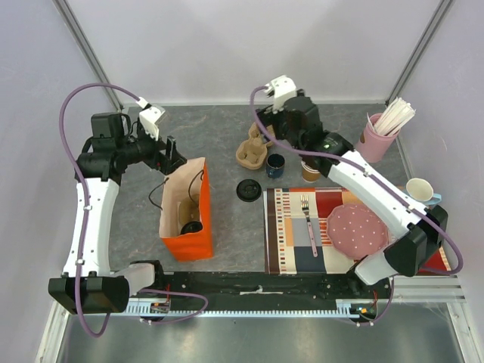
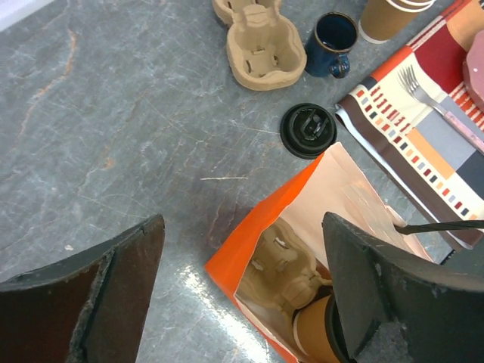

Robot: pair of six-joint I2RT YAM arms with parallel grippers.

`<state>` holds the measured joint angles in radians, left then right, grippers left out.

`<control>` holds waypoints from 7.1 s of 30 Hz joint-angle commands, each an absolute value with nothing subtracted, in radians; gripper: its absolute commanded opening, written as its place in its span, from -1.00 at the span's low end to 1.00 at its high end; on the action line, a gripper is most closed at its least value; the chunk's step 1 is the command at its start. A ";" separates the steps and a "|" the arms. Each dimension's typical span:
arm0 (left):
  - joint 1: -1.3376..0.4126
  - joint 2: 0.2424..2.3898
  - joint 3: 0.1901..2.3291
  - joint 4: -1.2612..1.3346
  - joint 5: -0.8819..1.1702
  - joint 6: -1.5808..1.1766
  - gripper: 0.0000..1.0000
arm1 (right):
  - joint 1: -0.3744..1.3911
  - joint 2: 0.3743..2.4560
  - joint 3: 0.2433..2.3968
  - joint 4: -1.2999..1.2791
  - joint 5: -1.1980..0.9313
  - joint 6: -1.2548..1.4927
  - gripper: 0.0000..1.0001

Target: Pack the takeout coffee

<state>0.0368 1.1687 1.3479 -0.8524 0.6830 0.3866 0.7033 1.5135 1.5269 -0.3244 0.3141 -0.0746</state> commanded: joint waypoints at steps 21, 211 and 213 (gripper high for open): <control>0.034 1.157 1.514 -0.920 0.503 0.359 0.98 | -0.146 1.462 1.258 -0.189 0.147 -0.136 0.17; 0.219 1.074 0.510 0.260 0.262 0.060 0.99 | 0.411 1.101 0.606 0.268 0.769 0.189 0.96; 0.219 1.059 0.429 0.364 0.271 0.060 0.99 | 0.411 1.103 0.562 0.288 0.776 0.215 0.96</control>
